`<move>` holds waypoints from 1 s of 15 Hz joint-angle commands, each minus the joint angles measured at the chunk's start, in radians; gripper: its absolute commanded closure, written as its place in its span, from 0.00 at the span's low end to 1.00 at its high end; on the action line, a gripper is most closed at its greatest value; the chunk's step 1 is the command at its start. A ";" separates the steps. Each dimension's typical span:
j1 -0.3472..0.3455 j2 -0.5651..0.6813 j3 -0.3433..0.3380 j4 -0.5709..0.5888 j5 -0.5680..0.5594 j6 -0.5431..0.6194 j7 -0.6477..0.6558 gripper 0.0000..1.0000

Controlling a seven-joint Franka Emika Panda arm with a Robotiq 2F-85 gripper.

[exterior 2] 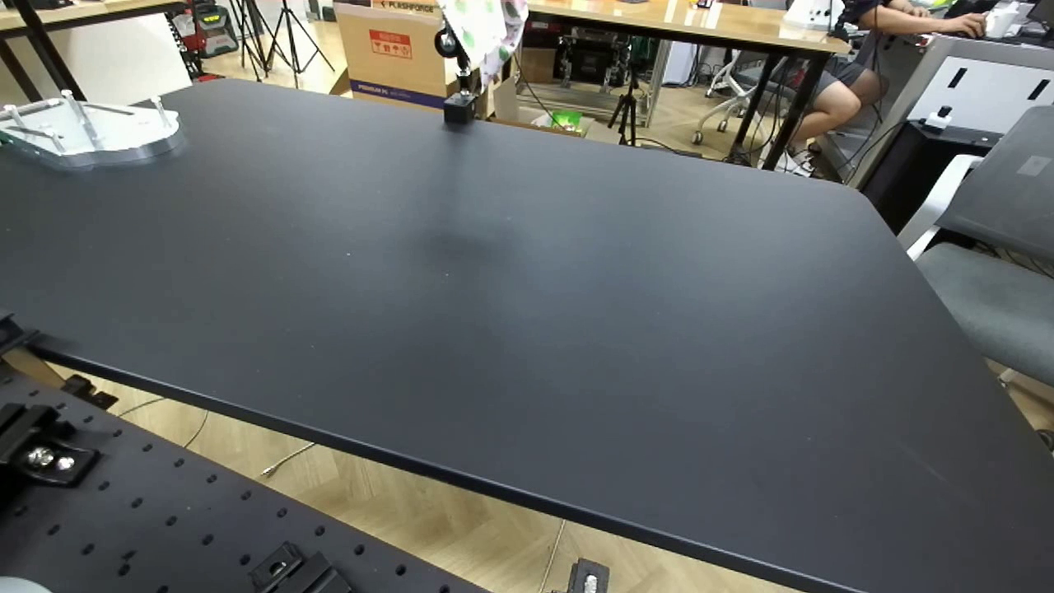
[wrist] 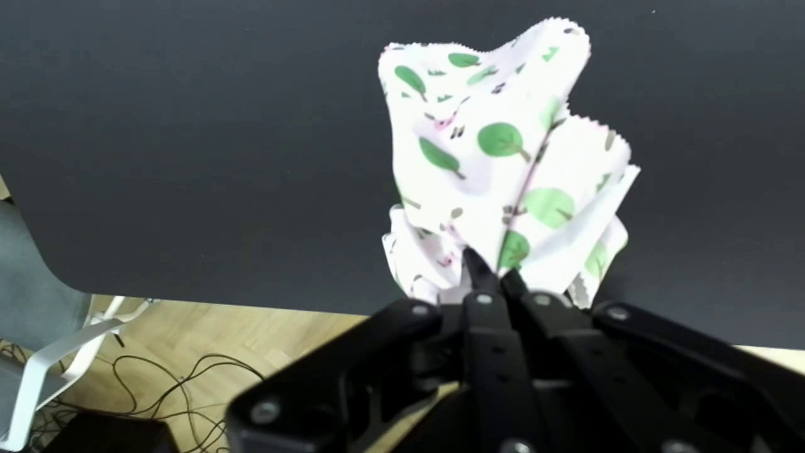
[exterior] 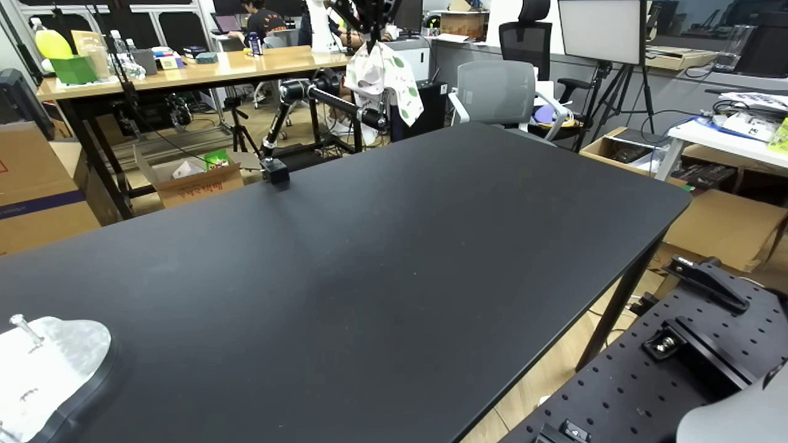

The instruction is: Hang the cloth on the stand

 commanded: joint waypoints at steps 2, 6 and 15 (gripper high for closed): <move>0.012 0.024 0.002 0.008 0.035 0.004 -0.033 0.99; 0.024 0.042 0.009 0.014 0.054 0.007 -0.057 0.99; 0.050 0.089 0.030 0.026 0.092 0.012 -0.086 0.99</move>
